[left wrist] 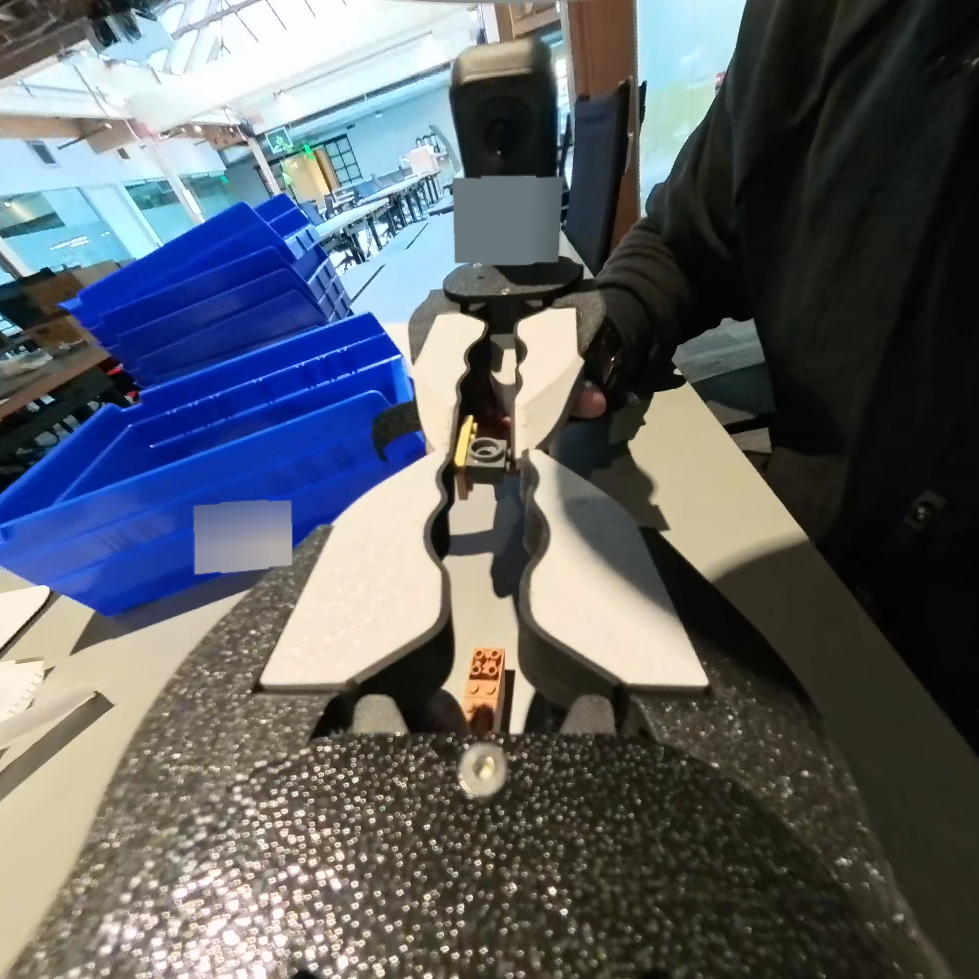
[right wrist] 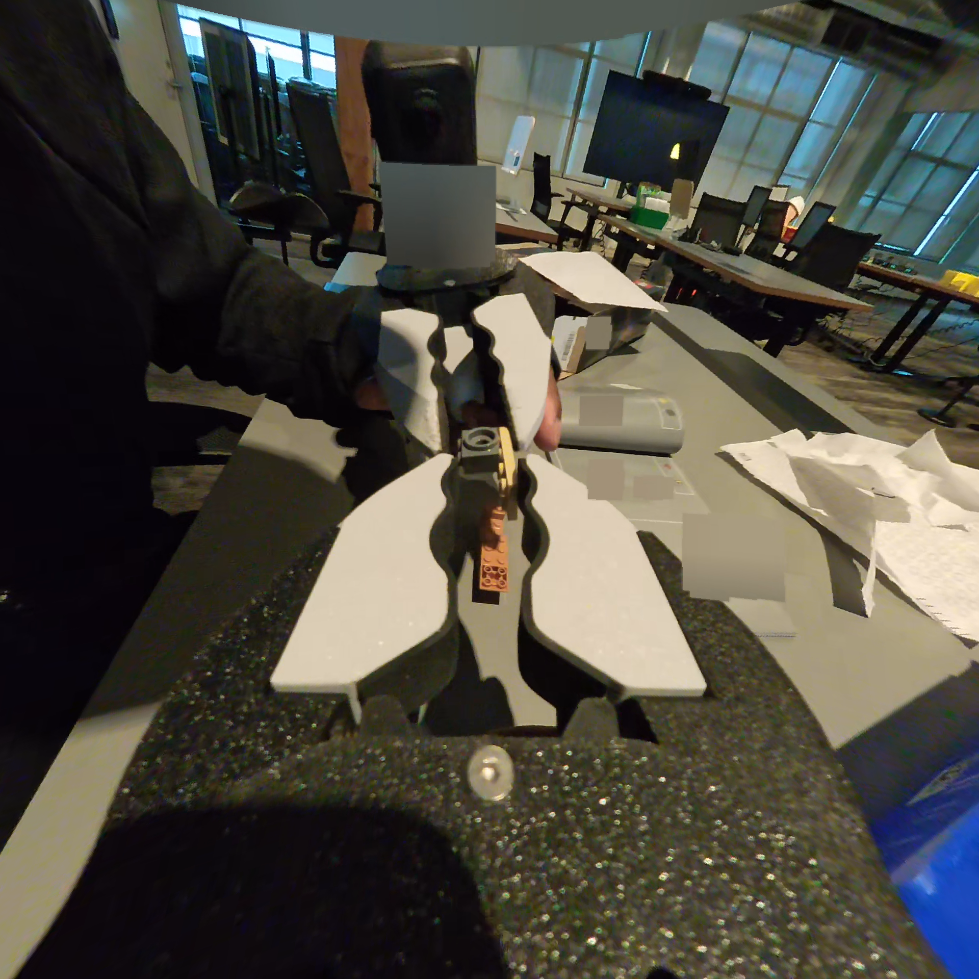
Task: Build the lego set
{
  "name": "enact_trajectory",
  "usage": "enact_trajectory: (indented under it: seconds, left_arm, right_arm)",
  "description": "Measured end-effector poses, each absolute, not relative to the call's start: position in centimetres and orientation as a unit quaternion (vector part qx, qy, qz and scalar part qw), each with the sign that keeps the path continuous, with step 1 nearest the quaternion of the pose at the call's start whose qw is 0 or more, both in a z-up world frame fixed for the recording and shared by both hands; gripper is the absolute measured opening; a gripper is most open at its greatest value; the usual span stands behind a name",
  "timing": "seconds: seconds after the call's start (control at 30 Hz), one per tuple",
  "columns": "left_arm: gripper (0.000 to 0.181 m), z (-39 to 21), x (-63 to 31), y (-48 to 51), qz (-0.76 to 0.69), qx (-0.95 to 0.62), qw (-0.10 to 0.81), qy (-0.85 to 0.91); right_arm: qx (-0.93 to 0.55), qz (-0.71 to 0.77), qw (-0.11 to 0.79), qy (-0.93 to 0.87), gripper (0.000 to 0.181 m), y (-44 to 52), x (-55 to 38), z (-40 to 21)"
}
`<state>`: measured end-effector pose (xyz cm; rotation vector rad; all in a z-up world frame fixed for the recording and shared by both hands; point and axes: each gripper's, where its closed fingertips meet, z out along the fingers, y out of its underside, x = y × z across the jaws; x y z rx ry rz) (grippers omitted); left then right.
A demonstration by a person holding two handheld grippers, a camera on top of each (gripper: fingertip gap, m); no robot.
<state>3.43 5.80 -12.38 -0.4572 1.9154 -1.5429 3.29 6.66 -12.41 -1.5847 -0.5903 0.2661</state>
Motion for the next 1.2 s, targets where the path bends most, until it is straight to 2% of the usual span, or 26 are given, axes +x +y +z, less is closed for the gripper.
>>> enact_trajectory:
  seconds: [0.43, 0.97, 1.2]
  left_arm:
    - [0.018, -12.9, 3.4, 5.9, -0.571, -0.179, 0.309, 0.74]
    - [0.014, -14.1, 2.9, 5.4, -0.565, -0.184, 0.26, 0.761]
    - [0.017, -14.4, 2.9, 5.3, -0.555, -0.176, 0.267, 0.768]
  right_arm:
    - [-0.704, 0.12, 0.645, -0.27, 0.017, 6.6, 3.0, -13.0]
    - [-0.711, 0.158, 0.616, -0.302, 0.017, 6.1, 2.4, -14.2]
    - [-0.713, 0.151, 0.61, -0.311, 0.017, 6.1, 2.4, -14.5]
